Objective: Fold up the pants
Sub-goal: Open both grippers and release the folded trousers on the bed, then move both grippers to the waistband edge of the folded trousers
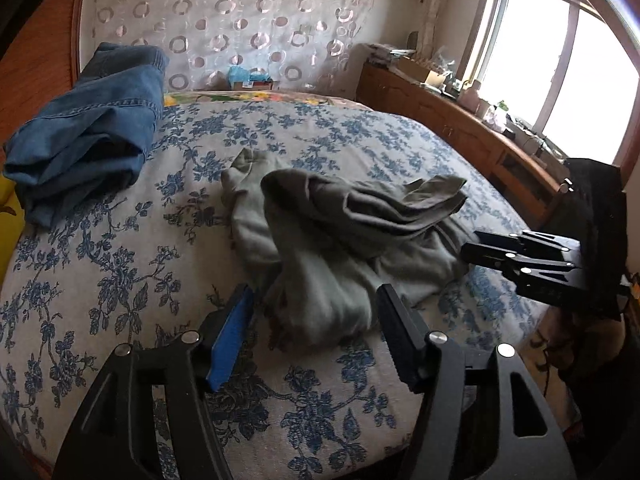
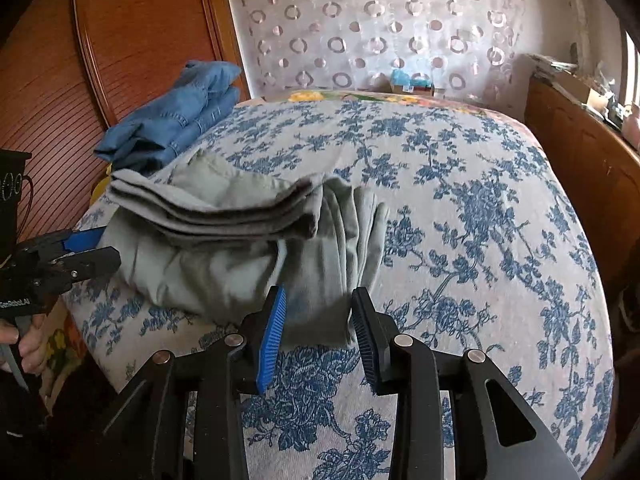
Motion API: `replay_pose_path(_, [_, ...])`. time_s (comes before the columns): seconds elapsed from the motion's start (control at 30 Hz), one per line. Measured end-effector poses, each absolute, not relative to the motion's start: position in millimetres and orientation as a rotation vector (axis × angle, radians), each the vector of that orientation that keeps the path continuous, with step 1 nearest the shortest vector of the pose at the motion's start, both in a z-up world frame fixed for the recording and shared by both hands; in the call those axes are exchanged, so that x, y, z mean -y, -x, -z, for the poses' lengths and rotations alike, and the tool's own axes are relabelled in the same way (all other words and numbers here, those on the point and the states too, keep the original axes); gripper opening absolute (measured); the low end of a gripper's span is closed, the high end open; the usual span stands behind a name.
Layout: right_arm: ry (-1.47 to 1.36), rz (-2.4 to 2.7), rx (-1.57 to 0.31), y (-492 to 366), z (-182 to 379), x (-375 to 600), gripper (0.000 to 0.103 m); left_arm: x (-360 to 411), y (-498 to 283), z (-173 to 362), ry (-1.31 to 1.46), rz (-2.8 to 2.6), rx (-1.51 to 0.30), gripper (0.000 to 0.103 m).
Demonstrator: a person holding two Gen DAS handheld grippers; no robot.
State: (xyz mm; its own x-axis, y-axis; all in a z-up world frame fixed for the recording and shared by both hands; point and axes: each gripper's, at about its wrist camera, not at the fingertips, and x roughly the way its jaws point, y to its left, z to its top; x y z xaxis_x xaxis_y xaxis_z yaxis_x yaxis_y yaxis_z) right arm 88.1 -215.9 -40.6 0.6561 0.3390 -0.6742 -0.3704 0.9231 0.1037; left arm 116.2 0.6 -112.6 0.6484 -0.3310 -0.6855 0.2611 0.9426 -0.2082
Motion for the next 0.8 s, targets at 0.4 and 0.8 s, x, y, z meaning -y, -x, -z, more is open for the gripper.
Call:
replay_pose_path(0.4, [0.071,-0.402,-0.777,-90.1,42.5,217.2,0.021,2.6,-114.2,118.3,0.074,0.383,-0.791,0.014])
replay_pose_path(0.8, [0.028,-0.464,-0.759,-51.6,29.6,238.1,0.005,-4.3,-68.5,106.7,0.077,0.422,-0.771,0.014])
